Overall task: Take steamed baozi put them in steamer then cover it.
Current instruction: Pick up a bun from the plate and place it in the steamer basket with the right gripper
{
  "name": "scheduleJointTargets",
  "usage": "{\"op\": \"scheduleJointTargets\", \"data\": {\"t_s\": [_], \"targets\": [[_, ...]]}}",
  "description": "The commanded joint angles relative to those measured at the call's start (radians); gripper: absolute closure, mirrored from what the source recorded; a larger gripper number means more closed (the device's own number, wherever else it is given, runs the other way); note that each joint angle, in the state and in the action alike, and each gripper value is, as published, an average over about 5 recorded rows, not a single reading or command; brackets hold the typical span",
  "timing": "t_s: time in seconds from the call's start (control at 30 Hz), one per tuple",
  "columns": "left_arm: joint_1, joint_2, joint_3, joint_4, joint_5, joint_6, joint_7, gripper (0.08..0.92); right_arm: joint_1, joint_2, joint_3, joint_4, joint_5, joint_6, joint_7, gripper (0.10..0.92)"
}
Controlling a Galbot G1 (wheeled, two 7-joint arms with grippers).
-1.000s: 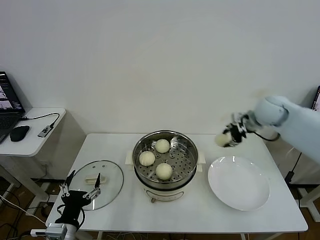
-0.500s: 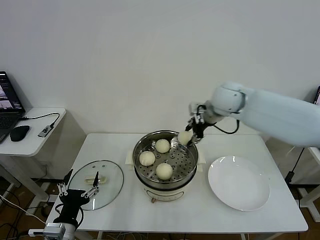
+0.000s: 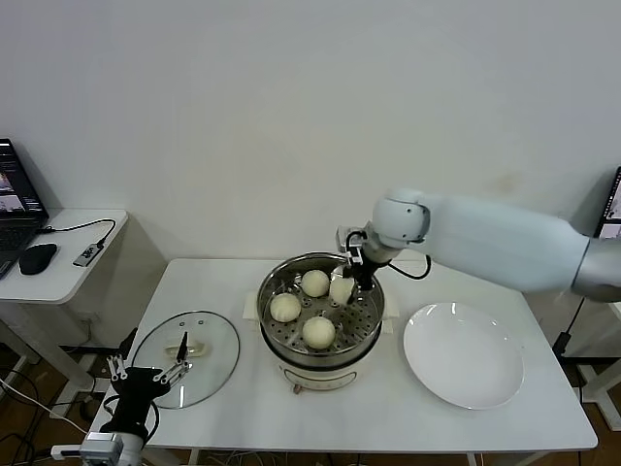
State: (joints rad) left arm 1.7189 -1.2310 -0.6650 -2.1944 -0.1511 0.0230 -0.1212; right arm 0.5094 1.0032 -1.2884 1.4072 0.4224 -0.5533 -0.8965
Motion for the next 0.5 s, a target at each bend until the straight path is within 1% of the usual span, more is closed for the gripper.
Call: {"op": "scheduleJointTargets", "data": {"t_s": [0.03, 0.3, 0.4, 0.5], "targets": [[0.002, 0.003, -0.004, 0.009, -0.001, -0.001, 0.000, 0.177, -0.076, 0.033, 0.002, -0.039, -0.060, -0.009, 0.008, 0.465], [-0.002, 0.001, -0.004, 0.014, 0.000, -0.001, -0.001, 0.177, -0.062, 0.002, 0.021, -0.014, -0.056, -0.009, 0.006, 0.452], [-0.002, 0.002, -0.005, 0.016, -0.001, -0.001, -0.001, 0.177, -0.036, -0.033, 0.035, 0.015, -0.048, -0.010, 0.002, 0.396], [-0.003, 0.003, -0.006, 0.015, -0.002, -0.001, -0.001, 0.177, -0.003, -0.082, 0.050, 0.061, -0.038, -0.010, -0.001, 0.309]]}}
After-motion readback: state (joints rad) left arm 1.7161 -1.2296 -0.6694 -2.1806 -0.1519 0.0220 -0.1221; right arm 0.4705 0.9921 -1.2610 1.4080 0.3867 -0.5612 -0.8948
